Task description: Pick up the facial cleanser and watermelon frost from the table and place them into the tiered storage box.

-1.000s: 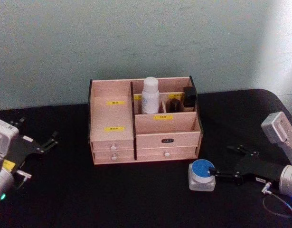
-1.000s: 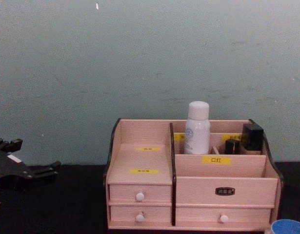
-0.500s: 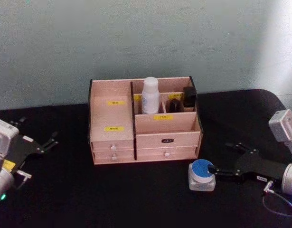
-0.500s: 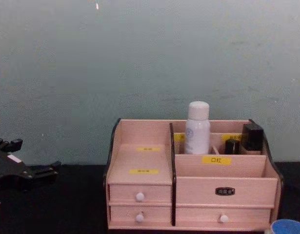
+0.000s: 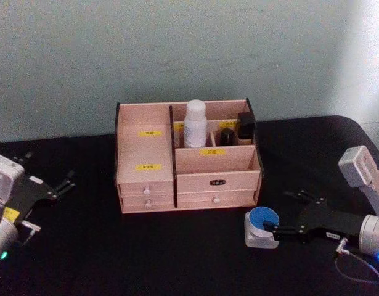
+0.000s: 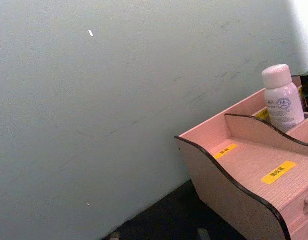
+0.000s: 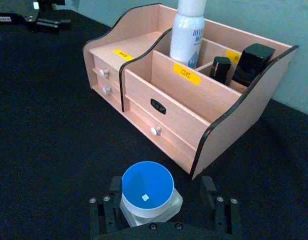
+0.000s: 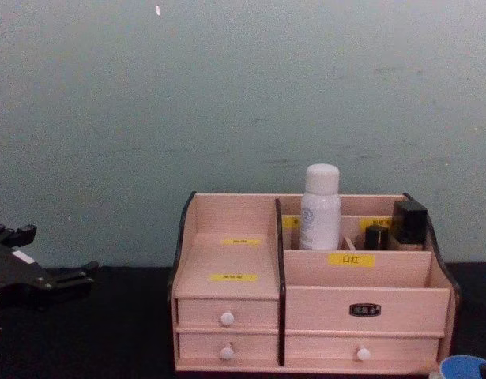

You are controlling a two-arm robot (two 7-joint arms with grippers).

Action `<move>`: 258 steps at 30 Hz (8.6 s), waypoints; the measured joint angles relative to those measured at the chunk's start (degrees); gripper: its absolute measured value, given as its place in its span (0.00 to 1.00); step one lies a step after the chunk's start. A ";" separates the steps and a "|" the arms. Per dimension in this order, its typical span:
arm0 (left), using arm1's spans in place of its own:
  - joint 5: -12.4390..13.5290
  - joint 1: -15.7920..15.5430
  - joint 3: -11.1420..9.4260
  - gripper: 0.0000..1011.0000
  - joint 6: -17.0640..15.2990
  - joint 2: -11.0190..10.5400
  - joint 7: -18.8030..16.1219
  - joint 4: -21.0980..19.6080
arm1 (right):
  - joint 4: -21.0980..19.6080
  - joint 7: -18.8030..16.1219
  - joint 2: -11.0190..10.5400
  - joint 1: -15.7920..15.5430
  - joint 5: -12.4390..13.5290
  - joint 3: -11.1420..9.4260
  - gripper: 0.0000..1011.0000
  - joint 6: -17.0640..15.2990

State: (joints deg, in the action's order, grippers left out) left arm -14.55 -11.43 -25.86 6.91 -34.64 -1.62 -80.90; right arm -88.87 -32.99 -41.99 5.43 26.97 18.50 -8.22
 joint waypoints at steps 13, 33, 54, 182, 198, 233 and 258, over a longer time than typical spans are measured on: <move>0.00 0.00 0.00 0.99 0.00 0.00 0.00 0.00 | 1.78 -1.21 0.48 2.03 -0.29 2.43 0.99 -0.09; 0.00 0.00 0.00 0.99 0.00 0.00 0.00 0.00 | 4.10 -1.97 1.03 4.10 -0.19 4.91 0.99 -1.10; 0.00 0.00 0.00 0.99 0.00 0.00 0.00 0.00 | 4.17 -1.14 1.24 4.37 0.08 5.15 0.99 -1.84; 0.00 0.00 0.00 0.99 0.00 0.00 0.00 0.00 | 22.27 -8.08 20.73 34.28 -2.41 19.57 0.70 2.23; 0.00 0.00 0.00 0.99 0.00 0.00 0.00 0.00 | 30.75 -7.94 25.16 37.90 -3.78 20.24 0.70 1.43; 0.00 0.00 0.00 0.99 0.00 0.00 0.00 0.00 | 40.88 -8.29 30.53 41.83 -6.15 19.16 0.70 0.66; 0.00 0.00 0.00 0.99 0.00 0.00 0.00 0.00 | 40.85 -8.31 30.45 41.75 -6.25 19.30 0.89 0.77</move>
State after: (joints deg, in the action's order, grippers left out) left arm -14.55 -11.43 -25.86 6.91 -34.65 -1.62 -80.90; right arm -48.02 -41.30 -11.55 47.18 20.72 37.81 -7.45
